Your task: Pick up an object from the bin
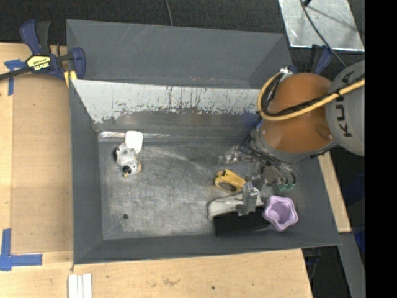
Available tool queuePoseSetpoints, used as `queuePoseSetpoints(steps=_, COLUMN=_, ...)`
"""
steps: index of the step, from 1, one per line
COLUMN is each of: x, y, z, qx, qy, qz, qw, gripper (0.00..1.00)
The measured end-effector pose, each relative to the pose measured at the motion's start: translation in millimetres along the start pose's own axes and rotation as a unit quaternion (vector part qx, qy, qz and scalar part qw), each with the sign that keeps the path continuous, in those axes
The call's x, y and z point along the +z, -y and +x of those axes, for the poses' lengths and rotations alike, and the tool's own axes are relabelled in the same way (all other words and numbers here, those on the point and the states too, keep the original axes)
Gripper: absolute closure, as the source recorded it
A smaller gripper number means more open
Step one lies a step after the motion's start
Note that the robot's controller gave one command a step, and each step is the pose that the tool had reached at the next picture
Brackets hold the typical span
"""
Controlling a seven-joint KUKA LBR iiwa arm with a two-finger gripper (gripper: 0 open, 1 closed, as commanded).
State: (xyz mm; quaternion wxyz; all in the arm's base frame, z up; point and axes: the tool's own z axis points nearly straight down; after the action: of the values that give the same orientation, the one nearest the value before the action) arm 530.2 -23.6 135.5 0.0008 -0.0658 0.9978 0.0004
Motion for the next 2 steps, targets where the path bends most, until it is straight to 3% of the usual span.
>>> queuePoseSetpoints(steps=1, x=32.3, y=2.7, z=10.2, qx=0.004, qy=0.0024, qz=-0.001, qw=1.0000, gripper=1.00)
queuePoseSetpoints(steps=2, x=32.3, y=2.7, z=10.2, qx=0.005, qy=0.0024, qz=-0.001, qw=1.0000, gripper=1.00)
